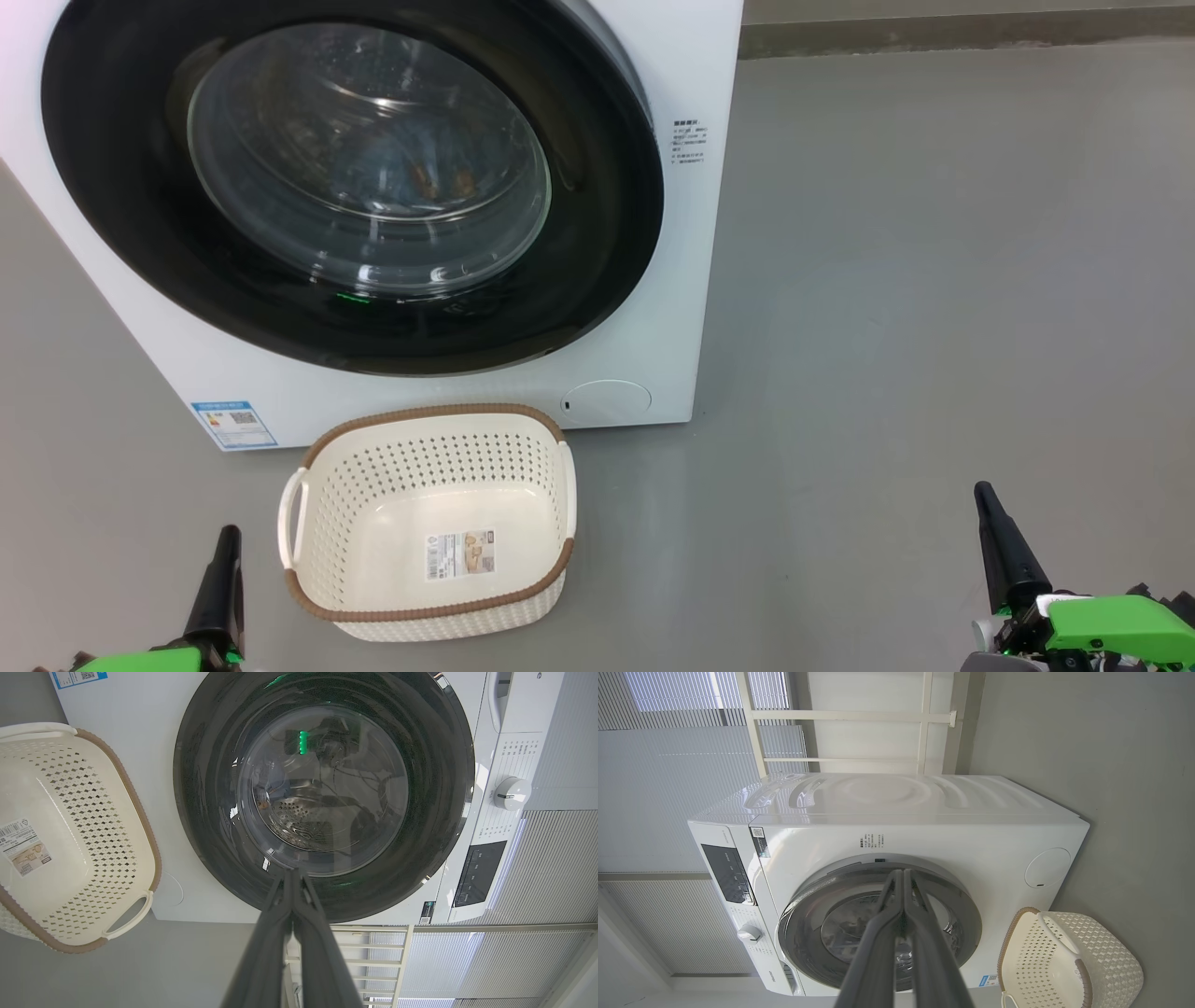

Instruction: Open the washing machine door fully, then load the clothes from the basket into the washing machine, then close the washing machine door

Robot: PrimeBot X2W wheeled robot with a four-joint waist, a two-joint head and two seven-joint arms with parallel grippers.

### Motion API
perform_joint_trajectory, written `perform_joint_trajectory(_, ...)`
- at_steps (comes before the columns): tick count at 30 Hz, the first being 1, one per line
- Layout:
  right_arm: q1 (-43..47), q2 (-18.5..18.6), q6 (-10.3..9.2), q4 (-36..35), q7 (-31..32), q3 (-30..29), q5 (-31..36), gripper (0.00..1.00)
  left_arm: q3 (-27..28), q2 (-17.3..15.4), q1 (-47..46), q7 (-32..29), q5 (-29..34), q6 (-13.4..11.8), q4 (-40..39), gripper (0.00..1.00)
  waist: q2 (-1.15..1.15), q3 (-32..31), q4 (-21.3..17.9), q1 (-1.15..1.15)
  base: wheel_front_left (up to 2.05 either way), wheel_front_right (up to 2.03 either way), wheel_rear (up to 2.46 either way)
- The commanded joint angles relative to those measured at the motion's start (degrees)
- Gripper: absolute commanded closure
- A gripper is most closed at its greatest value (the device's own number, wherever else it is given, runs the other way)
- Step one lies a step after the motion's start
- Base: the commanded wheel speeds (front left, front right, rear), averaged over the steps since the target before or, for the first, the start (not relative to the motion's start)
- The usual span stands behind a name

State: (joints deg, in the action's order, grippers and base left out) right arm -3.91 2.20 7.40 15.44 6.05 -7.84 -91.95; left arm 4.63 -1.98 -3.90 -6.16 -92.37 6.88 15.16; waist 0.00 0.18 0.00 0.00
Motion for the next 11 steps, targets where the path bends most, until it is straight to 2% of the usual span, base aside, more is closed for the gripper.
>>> perform_joint_trajectory(1,-2.3,0.7,0.09,-1.4,0.4,1.3,-0.2,1.00,1.9,-0.9,-2.3,-0.4,0.3,0.6,-1.1,1.00,0.00,0.0,0.0,0.00,0.00,0.00,0.00)
perform_joint_trajectory(11,-2.3,0.7,0.09,-1.4,0.4,1.3,-0.2,1.00,1.9,-0.9,-2.3,-0.4,0.3,0.6,-1.1,1.00,0.00,0.0,0.0,0.00,0.00,0.00,0.00)
